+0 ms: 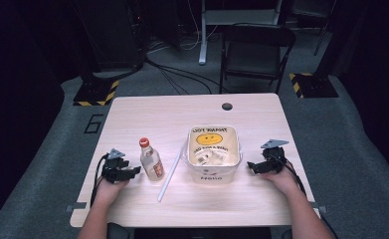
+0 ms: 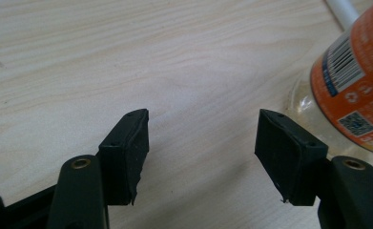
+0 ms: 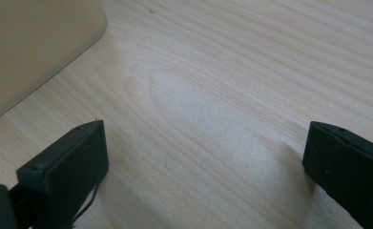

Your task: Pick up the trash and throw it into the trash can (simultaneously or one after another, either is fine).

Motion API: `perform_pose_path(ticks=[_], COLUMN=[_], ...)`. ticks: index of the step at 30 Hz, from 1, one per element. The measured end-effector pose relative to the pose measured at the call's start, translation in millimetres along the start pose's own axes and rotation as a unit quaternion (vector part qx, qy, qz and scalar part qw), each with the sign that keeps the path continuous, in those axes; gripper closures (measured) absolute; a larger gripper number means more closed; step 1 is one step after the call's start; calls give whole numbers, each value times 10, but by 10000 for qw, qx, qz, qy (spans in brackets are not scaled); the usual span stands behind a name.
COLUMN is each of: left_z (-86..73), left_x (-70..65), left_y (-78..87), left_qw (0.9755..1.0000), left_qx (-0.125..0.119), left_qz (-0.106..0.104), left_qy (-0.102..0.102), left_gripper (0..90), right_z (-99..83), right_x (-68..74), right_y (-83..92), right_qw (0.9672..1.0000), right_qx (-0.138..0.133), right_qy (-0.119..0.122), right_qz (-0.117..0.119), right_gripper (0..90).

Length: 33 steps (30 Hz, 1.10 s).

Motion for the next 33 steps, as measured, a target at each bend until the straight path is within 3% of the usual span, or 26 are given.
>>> perform_pose_path(ticks=[1, 14, 18, 25, 31, 33], left_z=[8, 33, 9, 87, 130, 135], left_x=[-19, -67, -101, -144, -194, -203], left_y=[34, 192, 226, 366, 505, 527], left_qw=[9999, 9996, 9996, 9995, 9994, 9995], left_qx=[-30, -155, -37, -153, -120, -114], left_qz=[-95, -235, -276, -279, -194, -212], left_qy=[13, 101, -4, -49, -244, -225], left_gripper=[379, 394, 397, 401, 396, 396], right_z=[0, 0, 0, 2, 2, 2], right_x=[0, 0, 0, -1, -1, -1], right_y=[0, 0, 0, -1, -2, -1], right_qw=[10000, 10000, 10000, 10000, 10000, 10000], right_qx=[0, 2, 1, 2, 0, 1], right_qy=[0, -1, -6, -23, -24, -26], right_qz=[0, -1, -5, -26, -30, -28], right_gripper=[7, 8, 8, 7, 7, 7])
Point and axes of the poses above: each handheld gripper's, and its own axes: y roughly backward along the jaws, z roughly out of its top, x roughly to its left, the point moved 9 cm from there along -y, roughly forward along the jaws, and after that the axes turned 10 degrees about x, right-handed, at the moved point
